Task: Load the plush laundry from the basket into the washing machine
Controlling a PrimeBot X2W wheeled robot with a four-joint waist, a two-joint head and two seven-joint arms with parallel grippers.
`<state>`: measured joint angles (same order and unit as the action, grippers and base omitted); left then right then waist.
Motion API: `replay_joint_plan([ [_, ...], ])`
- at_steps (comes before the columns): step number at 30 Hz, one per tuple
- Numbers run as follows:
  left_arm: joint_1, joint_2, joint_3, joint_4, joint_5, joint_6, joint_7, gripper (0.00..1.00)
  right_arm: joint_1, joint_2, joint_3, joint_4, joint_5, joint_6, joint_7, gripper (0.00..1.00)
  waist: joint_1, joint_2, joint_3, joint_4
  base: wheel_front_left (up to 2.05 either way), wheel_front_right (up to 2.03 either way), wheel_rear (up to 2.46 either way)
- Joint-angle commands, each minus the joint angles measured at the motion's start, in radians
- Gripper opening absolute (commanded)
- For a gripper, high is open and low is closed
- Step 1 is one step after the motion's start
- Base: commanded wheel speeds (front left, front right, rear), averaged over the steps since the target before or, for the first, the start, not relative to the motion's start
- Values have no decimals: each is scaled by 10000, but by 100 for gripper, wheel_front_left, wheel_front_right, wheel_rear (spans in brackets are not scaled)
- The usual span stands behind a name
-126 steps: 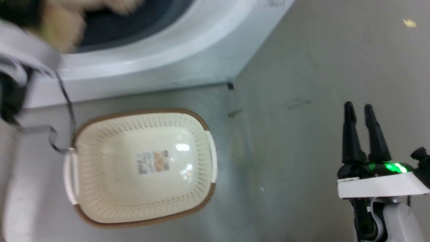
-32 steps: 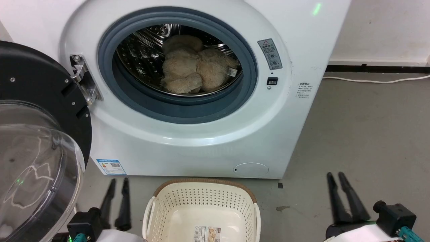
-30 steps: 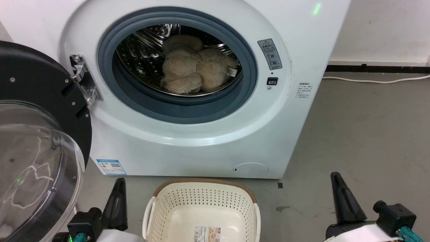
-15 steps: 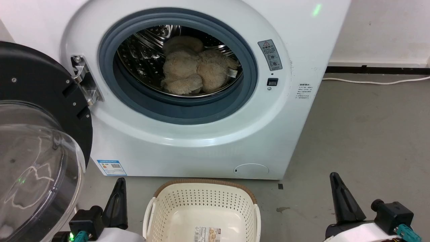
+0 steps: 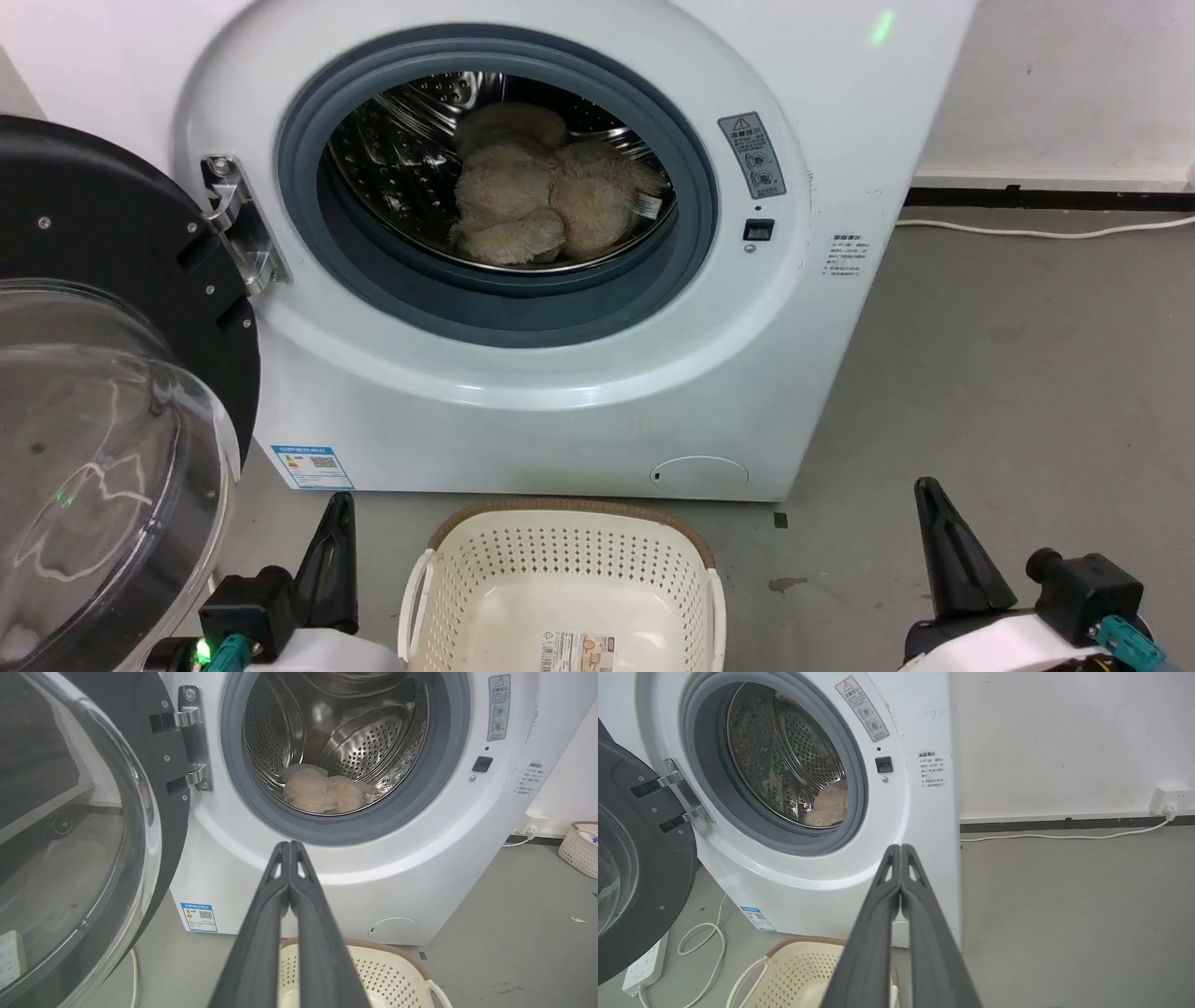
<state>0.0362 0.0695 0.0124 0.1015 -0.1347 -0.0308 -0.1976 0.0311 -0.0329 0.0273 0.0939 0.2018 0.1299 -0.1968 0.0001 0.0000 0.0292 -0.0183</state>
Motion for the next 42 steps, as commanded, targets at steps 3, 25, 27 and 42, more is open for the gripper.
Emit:
replay_joint_plan([
  [3,-95,-43,-10,-94,118,50,124,0,-78,-6,-31,-95,-134,2,96,0,0,0,-12,7,0,0,0],
  [25,-157,-77,-36,-306,402,110,551,0,-132,-10,-87,-290,-569,3,528,0,0,0,-76,48,0,0,0],
  [27,-162,-81,-39,-326,429,115,591,0,-137,-10,-92,-308,-609,4,569,0,0,0,-82,52,0,0,0],
  [42,-207,-105,-57,-479,632,158,898,0,-175,-13,-132,-448,-921,5,879,0,0,0,-129,81,0,0,0],
])
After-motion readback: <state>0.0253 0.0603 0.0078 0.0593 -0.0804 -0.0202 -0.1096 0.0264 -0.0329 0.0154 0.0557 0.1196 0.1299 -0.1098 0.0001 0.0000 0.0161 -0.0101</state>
